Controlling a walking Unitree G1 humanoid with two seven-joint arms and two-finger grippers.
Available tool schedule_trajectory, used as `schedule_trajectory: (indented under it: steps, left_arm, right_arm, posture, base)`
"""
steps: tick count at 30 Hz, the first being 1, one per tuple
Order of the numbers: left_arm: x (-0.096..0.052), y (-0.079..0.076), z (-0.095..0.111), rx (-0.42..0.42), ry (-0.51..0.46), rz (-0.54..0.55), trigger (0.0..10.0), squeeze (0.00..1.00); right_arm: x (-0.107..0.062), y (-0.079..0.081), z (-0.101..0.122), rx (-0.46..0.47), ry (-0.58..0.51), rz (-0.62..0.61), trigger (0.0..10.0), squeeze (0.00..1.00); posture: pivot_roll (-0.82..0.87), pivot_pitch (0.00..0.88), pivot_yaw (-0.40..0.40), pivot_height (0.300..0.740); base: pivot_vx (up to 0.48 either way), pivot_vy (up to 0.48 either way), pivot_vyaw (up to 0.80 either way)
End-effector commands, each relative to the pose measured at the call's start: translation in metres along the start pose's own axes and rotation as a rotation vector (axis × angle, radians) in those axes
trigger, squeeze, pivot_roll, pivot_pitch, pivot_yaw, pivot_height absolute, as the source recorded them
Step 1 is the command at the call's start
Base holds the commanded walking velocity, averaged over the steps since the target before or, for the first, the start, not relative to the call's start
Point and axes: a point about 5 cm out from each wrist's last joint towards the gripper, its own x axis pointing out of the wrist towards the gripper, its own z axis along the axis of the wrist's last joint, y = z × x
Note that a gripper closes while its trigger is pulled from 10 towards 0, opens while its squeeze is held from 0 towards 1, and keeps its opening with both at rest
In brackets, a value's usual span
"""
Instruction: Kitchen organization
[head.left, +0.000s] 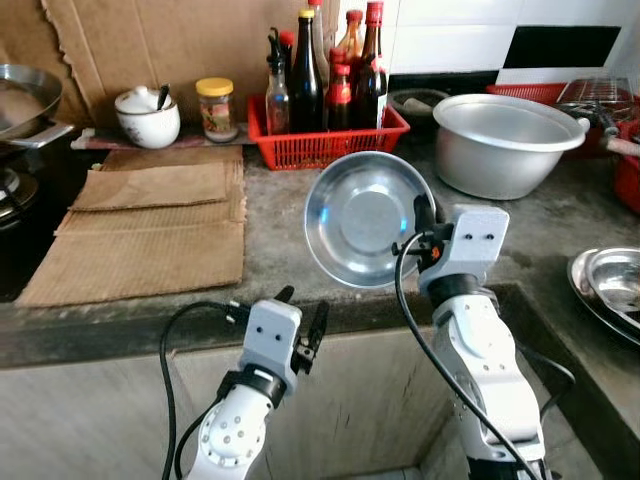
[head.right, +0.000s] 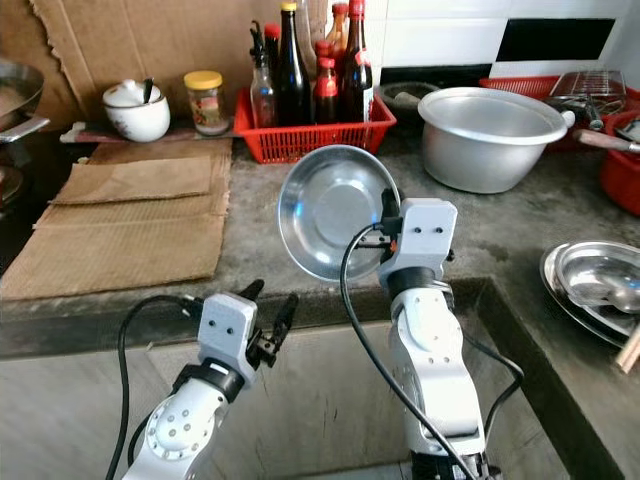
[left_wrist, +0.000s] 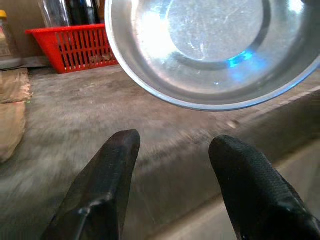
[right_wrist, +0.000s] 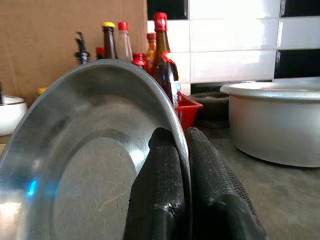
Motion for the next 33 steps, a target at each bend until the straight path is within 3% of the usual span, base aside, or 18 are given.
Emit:
schedule_trajectory:
  steps: [1, 23, 33]
  left_arm:
    - [0.0, 0.0, 0.001, 0.005, -0.009, -0.003, 10.0, 0.0]
    - [-0.001, 0.0, -0.001, 0.004, 0.0, -0.005, 10.0, 0.0]
    - [-0.001, 0.0, -0.002, 0.008, 0.005, -0.01, 10.0, 0.0]
  right_arm:
    - [-0.001, 0.002, 0.008, 0.0, -0.042, 0.009, 10.0, 0.0]
    - [-0.011, 0.0, -0.002, -0.008, 0.0, 0.016, 10.0, 0.0]
    - [-0.029, -0.003, -0.019, -0.033, 0.068, 0.021, 10.0, 0.0]
  posture:
    - [0.05, 0.0, -0.026, 0.74]
    - [0.04, 0.0, -0.027, 0.74]
    - [0.04, 0.0, -0.012, 0.74]
  base:
    - [-0.341, 0.0, 0.0]
    - [-0.342, 0.0, 0.0]
    - [-0.337, 0.0, 0.0]
